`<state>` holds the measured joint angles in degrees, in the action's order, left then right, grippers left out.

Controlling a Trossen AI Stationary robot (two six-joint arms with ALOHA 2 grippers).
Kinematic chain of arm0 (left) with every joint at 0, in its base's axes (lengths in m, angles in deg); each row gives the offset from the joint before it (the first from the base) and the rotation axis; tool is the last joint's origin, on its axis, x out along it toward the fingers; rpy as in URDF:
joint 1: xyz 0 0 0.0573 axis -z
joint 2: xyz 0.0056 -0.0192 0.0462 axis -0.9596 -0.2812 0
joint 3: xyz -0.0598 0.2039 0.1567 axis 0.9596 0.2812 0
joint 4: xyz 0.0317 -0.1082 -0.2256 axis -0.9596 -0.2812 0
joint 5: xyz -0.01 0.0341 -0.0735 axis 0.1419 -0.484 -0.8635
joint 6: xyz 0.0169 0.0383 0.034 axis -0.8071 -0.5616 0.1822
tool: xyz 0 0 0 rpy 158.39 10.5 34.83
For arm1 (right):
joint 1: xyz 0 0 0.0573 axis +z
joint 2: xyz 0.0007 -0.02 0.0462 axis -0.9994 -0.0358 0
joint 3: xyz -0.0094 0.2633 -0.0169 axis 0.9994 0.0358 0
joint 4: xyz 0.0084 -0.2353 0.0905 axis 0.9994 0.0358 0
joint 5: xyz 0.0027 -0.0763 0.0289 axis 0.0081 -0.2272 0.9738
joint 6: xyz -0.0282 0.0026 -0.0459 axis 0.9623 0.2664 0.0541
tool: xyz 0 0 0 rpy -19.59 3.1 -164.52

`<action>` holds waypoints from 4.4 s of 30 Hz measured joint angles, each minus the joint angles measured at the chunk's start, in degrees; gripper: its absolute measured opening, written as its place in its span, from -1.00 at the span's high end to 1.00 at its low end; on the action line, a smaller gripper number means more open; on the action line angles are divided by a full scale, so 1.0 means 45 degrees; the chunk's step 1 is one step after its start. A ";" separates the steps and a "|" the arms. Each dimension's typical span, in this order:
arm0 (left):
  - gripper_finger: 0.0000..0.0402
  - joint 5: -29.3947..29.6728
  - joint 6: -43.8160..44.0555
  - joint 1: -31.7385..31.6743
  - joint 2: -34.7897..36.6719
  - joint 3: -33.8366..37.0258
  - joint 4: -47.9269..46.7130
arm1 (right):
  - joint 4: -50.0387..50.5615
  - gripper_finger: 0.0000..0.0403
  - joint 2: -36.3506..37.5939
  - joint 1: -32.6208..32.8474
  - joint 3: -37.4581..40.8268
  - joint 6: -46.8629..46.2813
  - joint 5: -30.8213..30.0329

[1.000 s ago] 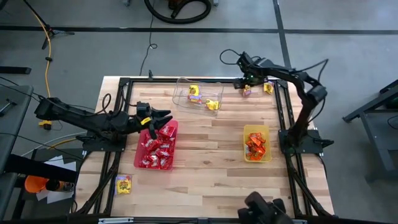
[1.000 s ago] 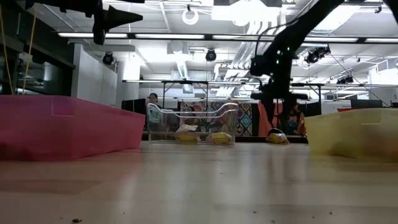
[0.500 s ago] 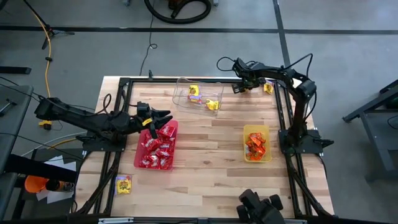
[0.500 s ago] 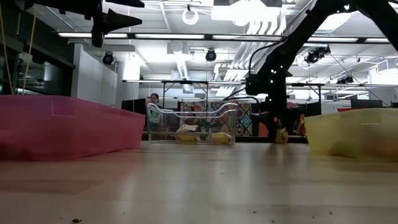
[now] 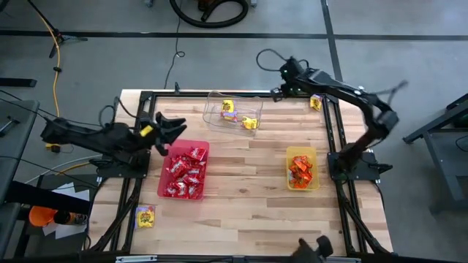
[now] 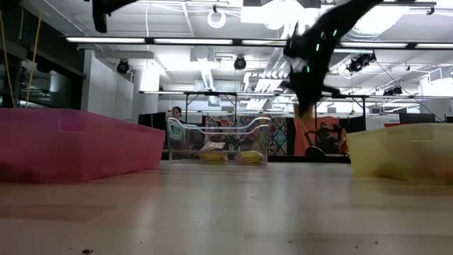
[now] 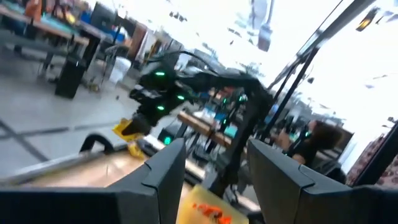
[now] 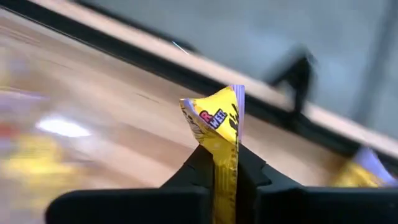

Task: Sort candy
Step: Put the yellow candy into the transparent bin

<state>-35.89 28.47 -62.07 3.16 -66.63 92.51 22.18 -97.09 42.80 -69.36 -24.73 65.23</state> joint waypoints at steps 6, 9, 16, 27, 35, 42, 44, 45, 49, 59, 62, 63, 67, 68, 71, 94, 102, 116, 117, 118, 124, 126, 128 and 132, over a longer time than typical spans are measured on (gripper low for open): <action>0.21 0.0020 -0.0672 0.0005 0.0897 0.0000 -0.0275 | -0.2504 0.92 0.2510 0.1847 0.0000 -0.1003 0.1527; 0.21 0.0011 -0.0561 0.0005 0.0900 0.0000 -0.0322 | -0.3640 0.91 0.2879 0.3163 -0.0005 -0.1682 0.1466; 0.21 -0.1386 0.0169 0.0010 0.0589 0.0000 -0.0628 | -0.5260 0.97 0.1915 0.6537 -0.0005 -0.2827 -0.0368; 0.21 -0.1961 0.1206 0.0010 0.0290 0.0000 -0.0559 | -0.6124 0.77 0.0283 0.6007 -0.0005 -0.3801 -0.1253; 0.21 -0.0945 0.1222 0.0010 0.0139 0.0000 -0.0554 | -0.5967 0.13 0.0228 0.5644 -0.0005 -0.3235 -0.0425; 0.21 -0.0505 0.1859 0.0005 -0.0320 0.0000 -0.0452 | -0.5977 -0.26 0.1289 0.5606 -0.0005 -0.1271 0.1921; 0.21 -0.0514 0.2088 0.0010 -0.0500 0.0002 -0.0485 | -0.5903 -0.28 0.1892 0.5758 -0.0005 -0.0991 0.2737; 0.21 -0.0515 0.2172 0.0010 -0.0624 0.0000 -0.0449 | -0.5832 -0.28 0.2230 0.5866 -0.0005 -0.0893 0.3098; 0.21 -0.0529 0.2211 0.0010 -0.1212 0.0005 -0.0046 | -0.5493 -0.28 0.3378 0.6808 -0.0005 -0.0676 0.3897; 0.21 -0.1331 0.1278 0.0005 -0.2817 0.0000 0.1681 | -0.5305 -0.28 0.4063 1.1379 -0.0010 -0.0993 0.2434; 0.21 -0.1331 0.0901 0.0005 -0.2986 0.0000 0.1661 | -0.5318 -0.28 0.3674 1.2472 -0.0010 -0.1106 0.0699; 0.21 -0.1331 0.0795 0.0005 -0.3005 0.0000 0.1666 | -0.5396 -0.28 0.3558 1.2736 -0.0006 -0.1106 0.0116; 0.21 -0.1331 0.0310 0.0005 -0.3010 0.0004 0.1696 | -0.6078 -0.28 0.3174 1.3280 -0.0006 -0.1147 -0.1121; 0.21 -0.1335 0.0178 0.0005 -0.3009 0.0001 0.1720 | -0.6252 -0.28 0.3106 1.3290 -0.0006 -0.1146 -0.1129; 0.21 -0.1331 0.0091 0.0005 -0.2995 0.0004 0.1743 | -0.6389 -0.28 0.3079 1.3232 -0.0010 -0.1242 -0.1138; 0.34 -1.0229 1.2943 0.6452 -0.9094 -0.7781 -1.9098 | -0.5078 -0.28 0.3079 1.2261 -0.0010 -0.1699 -0.1104; 0.34 -1.0302 1.5405 0.9470 -1.1708 -0.7781 -1.9069 | -0.4821 -0.28 0.3084 1.1836 -0.0009 -0.1677 -0.0441; 0.34 -1.1113 1.4105 0.9855 -1.4620 -0.6952 -1.6767 | -0.4816 -0.28 0.3084 1.1749 -0.0007 -0.1704 -0.0264; 0.34 -1.1355 1.4195 0.9855 -1.4634 -0.6599 -1.6384 | -0.4816 -0.28 0.3084 1.1749 -0.0006 -0.1728 -0.0265; 0.34 -1.1661 1.4299 0.9847 -1.4640 -0.6284 -1.6178 | -0.4821 -0.28 0.3084 1.1749 -0.0006 -0.1786 -0.0265; 0.34 -1.1914 1.4443 0.9651 -1.4269 -0.5392 -1.6049 | -0.4850 -0.28 0.3084 1.1749 -0.0008 -0.1999 -0.0267; 0.34 -1.2122 1.4415 0.9651 -1.4243 -0.5094 -1.5746 | -0.4845 -0.28 0.3084 1.1749 -0.0006 -0.2152 -0.0237; 0.34 -1.2255 1.4413 0.9641 -1.4229 -0.4766 -1.5460 | -0.4850 -0.28 0.3084 1.1749 -0.0010 -0.2257 -0.0211; 0.36 -1.2154 1.4121 0.9656 -1.4199 -0.4486 -1.5015 | -0.4836 -0.28 0.3084 1.1788 -0.0009 -0.2258 -0.0192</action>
<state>-90.59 92.01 -18.62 -60.73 -86.82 24.94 0.42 -83.21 95.85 -69.40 -34.89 64.37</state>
